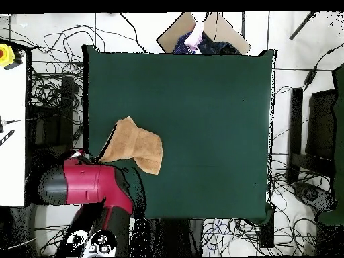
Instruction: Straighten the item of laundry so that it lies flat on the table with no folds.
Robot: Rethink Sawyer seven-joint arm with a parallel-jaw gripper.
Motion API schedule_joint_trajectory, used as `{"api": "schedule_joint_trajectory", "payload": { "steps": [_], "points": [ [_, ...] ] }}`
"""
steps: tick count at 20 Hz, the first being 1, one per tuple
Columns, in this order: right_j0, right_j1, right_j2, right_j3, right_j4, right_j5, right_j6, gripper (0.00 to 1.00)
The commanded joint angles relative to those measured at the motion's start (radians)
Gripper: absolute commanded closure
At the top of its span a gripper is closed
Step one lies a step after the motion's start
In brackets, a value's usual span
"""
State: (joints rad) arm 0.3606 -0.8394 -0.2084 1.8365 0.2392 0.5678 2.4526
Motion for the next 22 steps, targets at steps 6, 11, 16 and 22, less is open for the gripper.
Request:
{"api": "schedule_joint_trajectory", "payload": {
  "steps": [6,11,16,22],
  "points": [
    [0.09,0.01,-0.08,0.026,0.089,0.128,0.394,1.0],
    [0.203,0.002,-0.131,-0.037,0.112,0.239,0.53,1.0],
    [0.251,0.008,-0.145,-0.068,0.138,0.279,0.586,1.0],
    [0.262,0.003,-0.149,-0.071,0.132,0.289,0.607,1.0]
  ]
}}
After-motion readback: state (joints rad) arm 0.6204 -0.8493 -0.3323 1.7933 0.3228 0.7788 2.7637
